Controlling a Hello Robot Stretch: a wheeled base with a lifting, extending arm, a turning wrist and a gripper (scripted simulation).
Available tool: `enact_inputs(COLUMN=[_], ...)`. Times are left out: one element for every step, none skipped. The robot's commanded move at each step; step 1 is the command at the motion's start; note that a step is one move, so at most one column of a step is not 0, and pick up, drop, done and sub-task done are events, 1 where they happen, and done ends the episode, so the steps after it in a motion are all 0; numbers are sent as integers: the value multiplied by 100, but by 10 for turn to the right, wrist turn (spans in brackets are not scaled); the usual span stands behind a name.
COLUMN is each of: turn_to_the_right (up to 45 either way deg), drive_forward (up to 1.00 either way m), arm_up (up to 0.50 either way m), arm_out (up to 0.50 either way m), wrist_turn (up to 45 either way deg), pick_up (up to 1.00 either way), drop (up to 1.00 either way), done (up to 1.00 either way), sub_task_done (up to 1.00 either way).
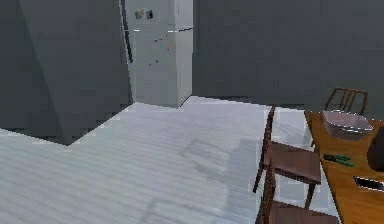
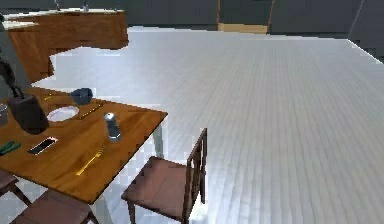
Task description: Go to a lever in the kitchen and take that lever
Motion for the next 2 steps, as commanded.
enact_inputs(turn_to_the_right=[0,150], drive_forward=[90,0], arm_up=[0,0], arm_out=[0,0], wrist_turn=[0,0], pick_up=[0,0], drop=[0,0], done=[0,0], sub_task_done=[0,0])
